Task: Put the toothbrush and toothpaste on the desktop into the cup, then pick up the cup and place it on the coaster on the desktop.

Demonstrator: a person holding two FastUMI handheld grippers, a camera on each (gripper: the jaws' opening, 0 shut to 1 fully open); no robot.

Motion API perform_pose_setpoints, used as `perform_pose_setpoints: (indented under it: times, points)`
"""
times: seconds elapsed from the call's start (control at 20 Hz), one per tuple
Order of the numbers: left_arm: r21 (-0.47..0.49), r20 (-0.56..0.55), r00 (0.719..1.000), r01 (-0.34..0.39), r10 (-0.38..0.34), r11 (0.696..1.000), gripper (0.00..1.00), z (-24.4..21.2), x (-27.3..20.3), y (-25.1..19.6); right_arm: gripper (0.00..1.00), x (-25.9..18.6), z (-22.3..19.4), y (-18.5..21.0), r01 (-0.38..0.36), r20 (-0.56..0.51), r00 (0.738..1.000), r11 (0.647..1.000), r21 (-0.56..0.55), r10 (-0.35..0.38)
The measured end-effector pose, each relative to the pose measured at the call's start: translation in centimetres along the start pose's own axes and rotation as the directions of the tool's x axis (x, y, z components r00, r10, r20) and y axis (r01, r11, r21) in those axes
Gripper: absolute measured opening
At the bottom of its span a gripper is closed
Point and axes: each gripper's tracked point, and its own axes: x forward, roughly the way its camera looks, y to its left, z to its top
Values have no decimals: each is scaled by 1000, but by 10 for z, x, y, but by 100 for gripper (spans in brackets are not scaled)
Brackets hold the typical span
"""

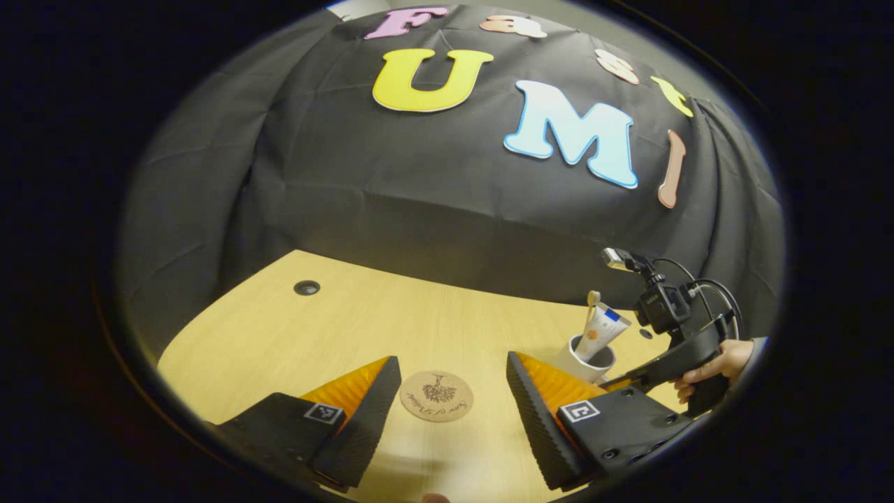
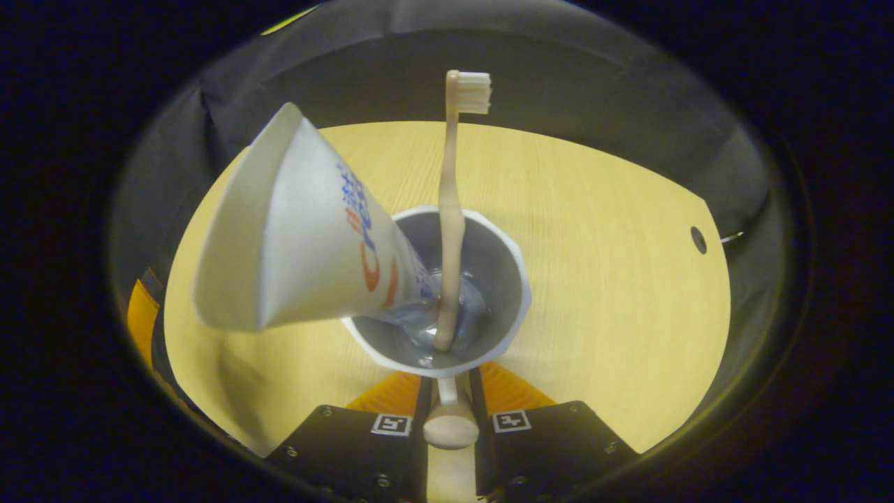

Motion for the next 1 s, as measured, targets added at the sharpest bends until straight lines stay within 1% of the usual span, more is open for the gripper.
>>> perform_pose_setpoints:
  times: [0.1,0.15,0.2,0.35,0.55,0.7,0.75,0.8,0.85,1.0]
  points:
    - [-3,6,1000,-3,3,1000,96,2,-2,2,27,0,1,3,-8,15,1000,1000,5,8]
    - [-1,9,1000,-7,7,1000,96,3,-3,3,29,-2,1,5,-11,15,1000,1000,3,11]
    - [0,13,1000,-9,9,1000,96,5,-5,4,24,-2,-2,5,-7,18,1000,1000,-13,7]
    - [-5,20,1000,-20,21,1000,96,7,-11,10,24,-10,3,17,-11,50,999,999,-43,13]
    - [-15,24,999,-46,47,999,96,1,-31,28,24,-19,8,50,-60,65,996,997,-53,64]
    - [-21,31,997,-76,76,997,96,0,-46,47,24,-20,13,79,-84,75,993,992,-91,91]
    - [-26,35,995,-87,88,996,100,1,-52,55,24,-22,15,89,-98,75,992,991,-96,106]
    - [-32,37,995,-96,97,995,100,1,-56,61,24,-21,17,99,-113,74,990,988,-102,121]
    - [-38,37,994,-106,107,994,96,1,-60,67,24,-21,19,110,-124,73,989,986,-108,132]
    - [-50,39,990,-131,133,990,96,1,-73,85,24,-18,23,135,-140,70,986,981,-133,151]
